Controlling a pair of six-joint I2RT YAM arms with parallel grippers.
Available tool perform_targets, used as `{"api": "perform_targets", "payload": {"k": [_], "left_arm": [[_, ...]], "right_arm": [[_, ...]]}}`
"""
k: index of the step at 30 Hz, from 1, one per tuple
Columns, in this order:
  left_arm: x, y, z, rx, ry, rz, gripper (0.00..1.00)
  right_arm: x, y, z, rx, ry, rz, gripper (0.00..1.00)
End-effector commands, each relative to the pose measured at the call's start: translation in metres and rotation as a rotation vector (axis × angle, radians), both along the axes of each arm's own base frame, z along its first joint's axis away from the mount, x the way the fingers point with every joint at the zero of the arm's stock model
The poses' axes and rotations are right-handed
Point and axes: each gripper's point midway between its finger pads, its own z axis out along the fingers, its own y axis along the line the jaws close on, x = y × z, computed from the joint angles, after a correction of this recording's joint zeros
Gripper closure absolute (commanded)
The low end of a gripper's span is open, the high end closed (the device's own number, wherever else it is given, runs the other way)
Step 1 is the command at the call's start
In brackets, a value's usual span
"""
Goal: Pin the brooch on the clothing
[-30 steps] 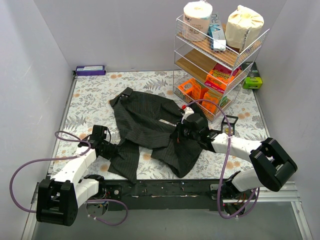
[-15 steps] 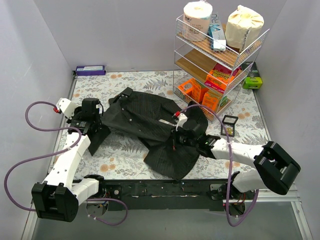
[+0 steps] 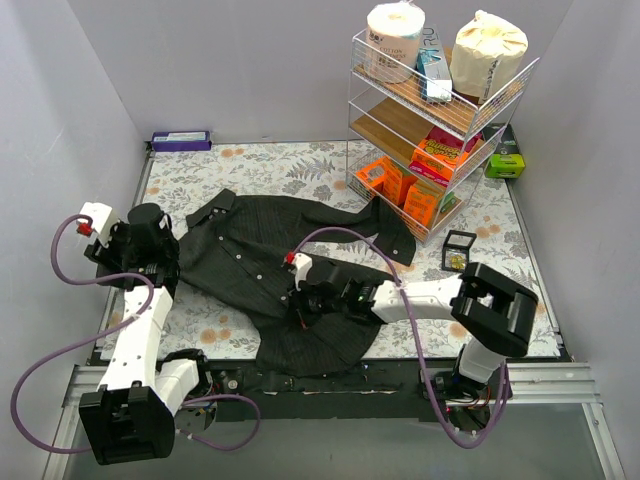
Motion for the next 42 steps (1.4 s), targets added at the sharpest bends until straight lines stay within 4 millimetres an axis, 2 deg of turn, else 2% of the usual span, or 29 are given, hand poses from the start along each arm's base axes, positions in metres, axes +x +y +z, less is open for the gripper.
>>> {"api": "perform_targets", "payload": {"k": [1,2,4,5,6,7,10,11,13,14,15,16,17,18,19,20,21,23,24,25,27,28,30,31,37,40,41,42], "left_arm": [[0.003,0.006,0.021,0.035,-0.052,-0.002,0.39],[0.004,0.006,0.022,0.032,-0.053,-0.002,0.23],[0.009,0.005,0.019,0.013,0.006,-0.015,0.12],[0.012,0.004,0.019,0.008,0.018,-0.027,0.05],[0.015,0.003,0.019,0.006,0.039,-0.048,0.02],[0.024,0.0,0.021,-0.005,0.049,-0.108,0.02],[0.049,-0.023,0.016,-0.068,0.067,-0.33,0.02],[0.071,-0.046,0.009,-0.117,0.06,-0.518,0.02],[0.087,-0.074,0.004,-0.169,0.028,-0.7,0.02],[0.098,-0.099,-0.005,-0.212,0.02,-0.85,0.02],[0.104,-0.112,-0.009,-0.24,0.008,-0.919,0.02],[0.11,-0.122,-0.011,-0.276,-0.026,-0.962,0.02],[0.119,-0.129,-0.025,-0.324,-0.005,-0.993,0.02],[0.126,-0.143,-0.032,-0.374,-0.001,-1.062,0.02],[0.133,-0.149,-0.041,-0.413,0.015,-1.089,0.02],[0.139,-0.157,-0.05,-0.46,0.027,-1.121,0.02],[0.15,-0.171,-0.067,-0.535,0.066,-1.181,0.02],[0.161,-0.182,-0.081,-0.608,0.077,-1.222,0.02],[0.168,-0.186,-0.098,-0.655,0.103,-1.231,0.02],[0.174,-0.194,-0.1,-0.677,0.092,-1.27,0.02],[0.181,-0.2,-0.113,-0.727,0.101,-1.292,0.02],[0.188,-0.204,-0.127,-0.763,0.117,-1.304,0.02],[0.195,-0.209,-0.136,-0.8,0.125,-1.32,0.02],[0.201,-0.211,-0.148,-0.833,0.137,-1.323,0.02],[0.224,-0.214,-0.171,-0.878,0.129,-1.329,0.02],[0.235,-0.211,-0.193,-0.905,0.169,-1.306,0.02],[0.242,-0.211,-0.194,-0.899,0.169,-1.308,0.02],[0.244,-0.208,-0.209,-0.917,0.193,-1.286,0.02]], "right_arm": [[-0.015,0.027,0.003,0.009,0.006,0.092,0.99],[-0.018,0.029,-0.002,-0.01,0.014,0.106,0.99],[-0.023,0.038,0.005,-0.002,0.006,0.131,0.96],[-0.023,0.038,0.007,-0.005,-0.001,0.138,0.91],[-0.022,0.038,0.01,-0.002,-0.008,0.135,0.84],[-0.021,0.037,0.014,0.002,-0.016,0.131,0.66],[-0.013,0.031,0.03,0.005,-0.077,0.1,0.41],[-0.01,0.027,0.039,0.001,-0.099,0.092,0.38],[0.004,0.02,0.046,-0.022,-0.154,0.047,0.32],[0.008,0.013,0.053,-0.028,-0.166,0.035,0.3],[0.02,0.006,0.055,-0.033,-0.175,0.008,0.29],[0.026,0.0,0.056,-0.04,-0.176,-0.006,0.28],[0.032,-0.008,0.061,-0.039,-0.184,-0.022,0.27],[0.048,-0.017,0.062,-0.046,-0.191,-0.063,0.27],[0.056,-0.024,0.062,-0.055,-0.205,-0.075,0.25],[0.061,-0.033,0.059,-0.068,-0.207,-0.084,0.24],[0.075,-0.043,0.055,-0.088,-0.205,-0.117,0.24],[0.084,-0.058,0.042,-0.126,-0.204,-0.142,0.23],[0.094,-0.066,0.037,-0.14,-0.194,-0.17,0.23],[0.096,-0.072,0.031,-0.152,-0.185,-0.179,0.23],[0.1,-0.084,0.014,-0.178,-0.155,-0.197,0.23],[0.101,-0.087,0.008,-0.187,-0.148,-0.203,0.23],[0.1,-0.09,-0.004,-0.2,-0.131,-0.209,0.23],[0.098,-0.091,-0.008,-0.203,-0.119,-0.21,0.22],[0.089,-0.093,-0.031,-0.216,-0.044,-0.221,0.23],[0.088,-0.093,-0.038,-0.221,-0.022,-0.237,0.23],[0.089,-0.091,-0.041,-0.23,-0.013,-0.241,0.23],[0.091,-0.091,-0.042,-0.234,-0.01,-0.246,0.23]]}}
